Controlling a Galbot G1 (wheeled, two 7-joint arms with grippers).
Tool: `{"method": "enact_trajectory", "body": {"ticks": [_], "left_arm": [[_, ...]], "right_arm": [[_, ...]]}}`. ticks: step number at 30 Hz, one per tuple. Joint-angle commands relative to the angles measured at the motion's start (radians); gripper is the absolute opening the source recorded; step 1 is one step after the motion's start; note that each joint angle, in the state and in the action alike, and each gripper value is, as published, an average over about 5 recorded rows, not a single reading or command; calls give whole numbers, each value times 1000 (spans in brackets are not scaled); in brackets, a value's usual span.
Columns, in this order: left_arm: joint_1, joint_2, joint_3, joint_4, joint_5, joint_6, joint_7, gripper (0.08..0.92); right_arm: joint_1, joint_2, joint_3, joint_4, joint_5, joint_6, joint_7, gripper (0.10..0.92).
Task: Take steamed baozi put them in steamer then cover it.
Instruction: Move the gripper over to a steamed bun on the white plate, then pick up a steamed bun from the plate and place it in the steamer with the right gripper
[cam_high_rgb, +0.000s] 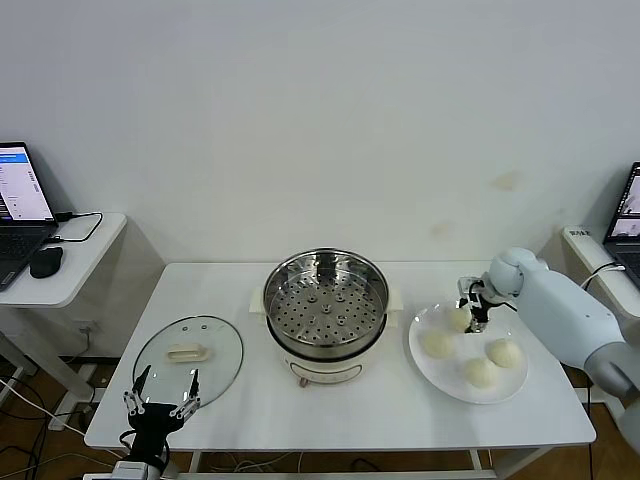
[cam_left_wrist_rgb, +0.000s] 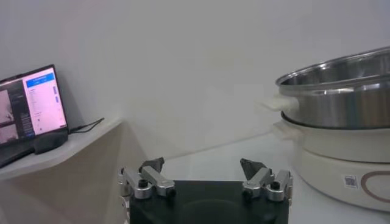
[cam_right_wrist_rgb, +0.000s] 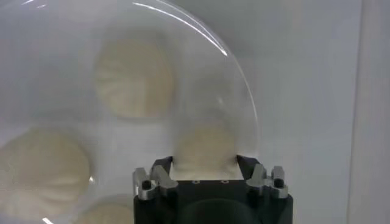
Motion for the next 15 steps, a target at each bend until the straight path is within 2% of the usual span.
{"method": "enact_trajectory", "body": {"ticks": [1, 7, 15], "left_arm": [[2, 0, 0, 0, 1, -4, -2, 823], [3, 2, -1, 2, 1, -6, -2, 823], [5, 8, 2, -7, 0, -6, -1, 823]], "right_arm": [[-2, 10, 5, -12, -9, 0, 7, 575], [12, -14, -2, 33, 17, -3, 13, 474], [178, -134, -128, 205, 159, -10, -5, 500]]}}
